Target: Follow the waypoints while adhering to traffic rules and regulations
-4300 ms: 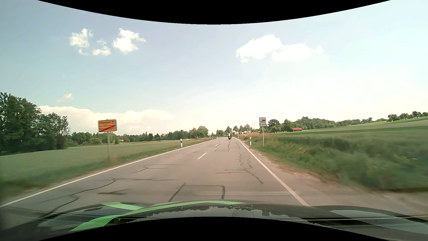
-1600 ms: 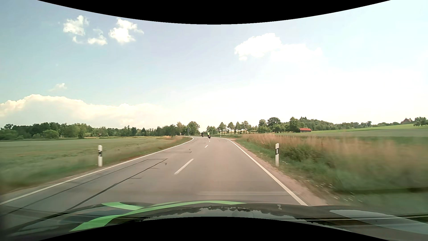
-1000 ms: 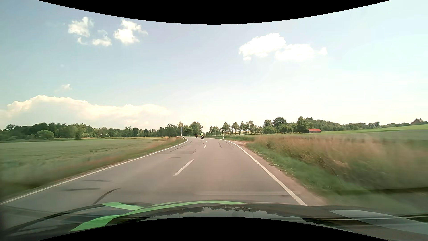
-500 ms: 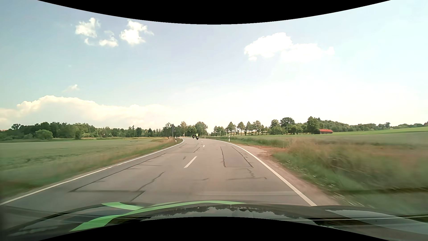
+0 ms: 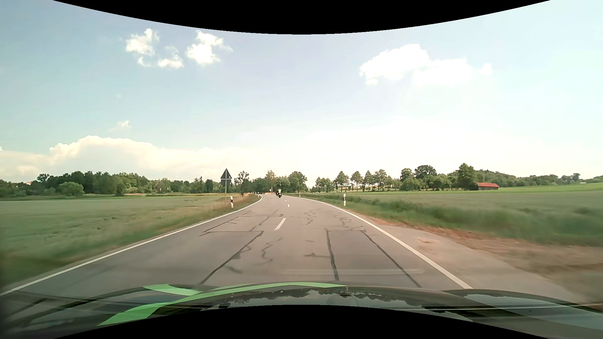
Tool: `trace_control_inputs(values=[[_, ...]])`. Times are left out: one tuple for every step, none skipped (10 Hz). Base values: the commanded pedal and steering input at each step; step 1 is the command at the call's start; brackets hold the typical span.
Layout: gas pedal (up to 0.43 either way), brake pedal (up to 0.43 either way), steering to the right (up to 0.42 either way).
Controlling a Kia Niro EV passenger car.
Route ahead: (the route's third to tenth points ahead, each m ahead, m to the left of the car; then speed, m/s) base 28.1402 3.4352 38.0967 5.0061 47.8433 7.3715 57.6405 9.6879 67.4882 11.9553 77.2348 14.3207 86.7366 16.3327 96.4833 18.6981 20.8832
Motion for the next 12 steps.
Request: trace_control_inputs(values=[[0.260,0.000,-0.032],[0.260,0.000,-0.032],[0.280,0.000,-0.032],[0.280,0.000,-0.032],[0.287,0.000,-0.033],[0.287,0.000,-0.032],[0.299,0.000,-0.029],[0.311,0.000,-0.027],[0.311,0.000,-0.026],[0.311,0.000,-0.026],[0.319,0.000,-0.025],[0.319,0.000,-0.025]])
